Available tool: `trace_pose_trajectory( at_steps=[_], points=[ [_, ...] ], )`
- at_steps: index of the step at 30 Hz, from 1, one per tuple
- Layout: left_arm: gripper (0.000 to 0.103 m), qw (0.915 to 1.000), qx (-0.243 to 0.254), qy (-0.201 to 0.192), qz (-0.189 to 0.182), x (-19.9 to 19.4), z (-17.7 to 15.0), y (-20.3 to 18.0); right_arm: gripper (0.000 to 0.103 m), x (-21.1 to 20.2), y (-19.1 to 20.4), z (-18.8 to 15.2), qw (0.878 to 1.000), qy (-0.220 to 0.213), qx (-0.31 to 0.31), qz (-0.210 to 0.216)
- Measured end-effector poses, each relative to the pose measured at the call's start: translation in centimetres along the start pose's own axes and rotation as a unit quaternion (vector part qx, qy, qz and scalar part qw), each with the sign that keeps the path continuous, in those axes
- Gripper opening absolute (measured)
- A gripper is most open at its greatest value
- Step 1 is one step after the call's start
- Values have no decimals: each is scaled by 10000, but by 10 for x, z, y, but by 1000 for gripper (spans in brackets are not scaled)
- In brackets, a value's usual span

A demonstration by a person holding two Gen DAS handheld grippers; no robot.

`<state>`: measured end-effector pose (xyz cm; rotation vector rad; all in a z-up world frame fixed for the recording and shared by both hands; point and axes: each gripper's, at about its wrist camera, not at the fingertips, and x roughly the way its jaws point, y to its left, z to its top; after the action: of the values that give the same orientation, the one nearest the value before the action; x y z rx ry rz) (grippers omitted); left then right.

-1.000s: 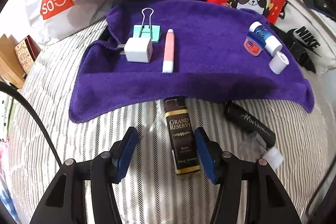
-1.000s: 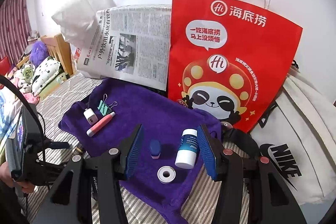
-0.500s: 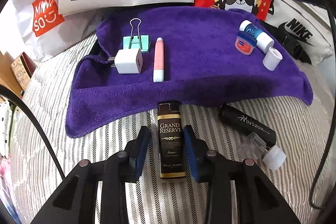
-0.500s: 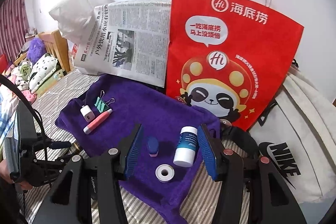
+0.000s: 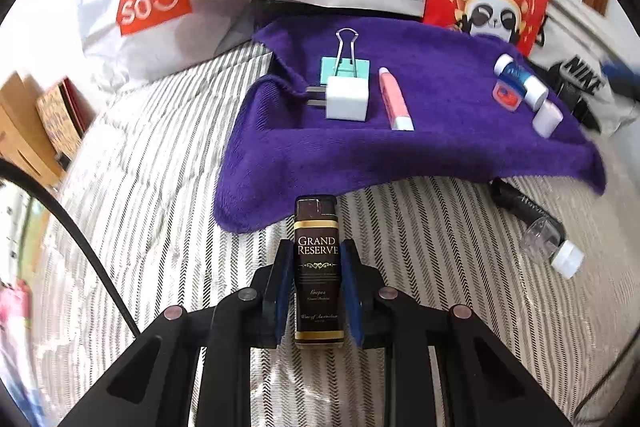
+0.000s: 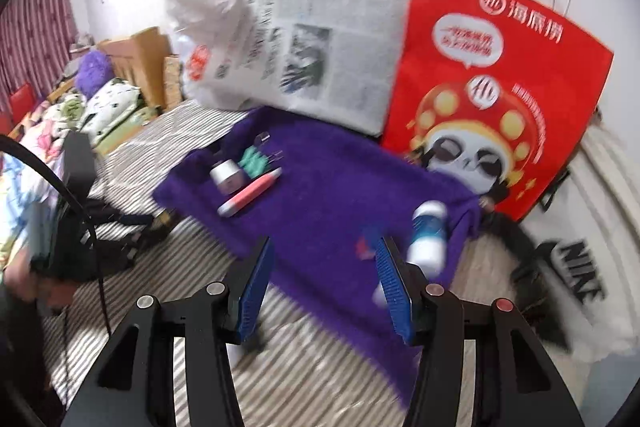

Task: Organize rigid objects
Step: 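Grasp the dark Grand Reserve box with the left gripper, then grasp the small white-capped bottle with the right gripper while the left holds the box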

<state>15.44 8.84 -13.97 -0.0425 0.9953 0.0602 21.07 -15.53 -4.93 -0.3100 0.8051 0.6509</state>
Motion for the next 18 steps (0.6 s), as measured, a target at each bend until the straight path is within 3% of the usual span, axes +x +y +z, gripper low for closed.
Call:
trace_pose_trajectory(
  at_steps=[7, 9, 10, 11, 18],
  points=[
    [23, 9999, 20, -156, 22, -1, -4, -1, 53, 9, 38, -52, 9992, 313, 213, -87],
    [23, 9998, 11, -180, -20, -1, -5, 1, 47, 16, 47, -64, 9989, 357, 260, -171],
    [23, 9998, 24, -189, -32, -1, -5, 1, 37, 20, 51, -68, 9986, 368, 316, -232],
    [23, 9998, 34, -199, -42, -1, -5, 1, 34, 22, 52, -71, 9983, 393, 358, -257],
    [23, 9997, 38, -224, -99, -2, -7, 4, 35, 36, 66, -82, 9968, 422, 552, -392]
  ],
)
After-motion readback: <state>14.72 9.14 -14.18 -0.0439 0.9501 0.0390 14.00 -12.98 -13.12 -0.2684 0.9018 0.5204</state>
